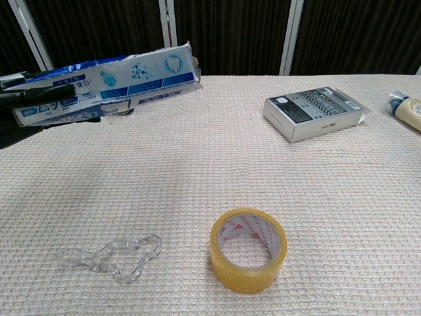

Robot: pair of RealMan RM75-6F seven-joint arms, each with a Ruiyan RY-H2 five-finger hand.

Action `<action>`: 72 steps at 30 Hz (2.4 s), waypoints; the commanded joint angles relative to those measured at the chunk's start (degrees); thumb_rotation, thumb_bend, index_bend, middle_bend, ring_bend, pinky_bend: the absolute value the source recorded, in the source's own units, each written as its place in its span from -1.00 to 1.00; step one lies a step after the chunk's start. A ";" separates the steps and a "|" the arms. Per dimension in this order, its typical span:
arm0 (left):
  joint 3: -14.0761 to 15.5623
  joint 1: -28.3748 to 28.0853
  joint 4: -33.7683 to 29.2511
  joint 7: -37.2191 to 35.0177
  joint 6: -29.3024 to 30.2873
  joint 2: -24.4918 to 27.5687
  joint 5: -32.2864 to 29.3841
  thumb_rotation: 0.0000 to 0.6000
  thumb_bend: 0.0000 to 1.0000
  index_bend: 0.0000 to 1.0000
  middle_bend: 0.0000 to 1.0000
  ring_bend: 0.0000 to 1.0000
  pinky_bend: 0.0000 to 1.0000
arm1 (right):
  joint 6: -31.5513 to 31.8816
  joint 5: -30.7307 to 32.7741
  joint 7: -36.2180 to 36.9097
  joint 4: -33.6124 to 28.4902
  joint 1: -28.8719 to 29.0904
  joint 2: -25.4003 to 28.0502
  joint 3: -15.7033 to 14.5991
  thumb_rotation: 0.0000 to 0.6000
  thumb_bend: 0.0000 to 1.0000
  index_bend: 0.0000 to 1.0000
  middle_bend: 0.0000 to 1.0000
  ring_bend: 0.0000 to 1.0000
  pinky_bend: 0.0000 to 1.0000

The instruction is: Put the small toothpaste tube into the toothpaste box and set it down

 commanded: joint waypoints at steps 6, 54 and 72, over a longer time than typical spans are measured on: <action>-1.42 1.70 6.55 14.35 -2.05 -7.22 -4.30 1.00 -0.07 0.12 0.16 -0.50 -0.39 | -0.03 -0.06 3.15 1.80 -0.51 -0.45 -0.01 1.00 -0.48 -0.19 -0.61 -0.73 -1.00; -4.21 6.79 -8.50 77.34 -2.12 6.34 -8.96 1.00 -0.59 -0.63 -0.71 -1.00 -0.78 | -2.78 0.71 10.75 1.95 -1.83 -1.37 -1.02 1.00 -0.48 -0.17 -0.61 -0.72 -1.00; -4.16 18.31 -3.31 82.16 17.04 10.14 -5.63 1.00 -0.59 -0.55 -0.63 -0.96 -0.77 | -13.45 -3.85 27.70 20.27 -0.53 -5.25 -7.51 1.00 -0.51 -0.37 -0.66 -0.74 -1.00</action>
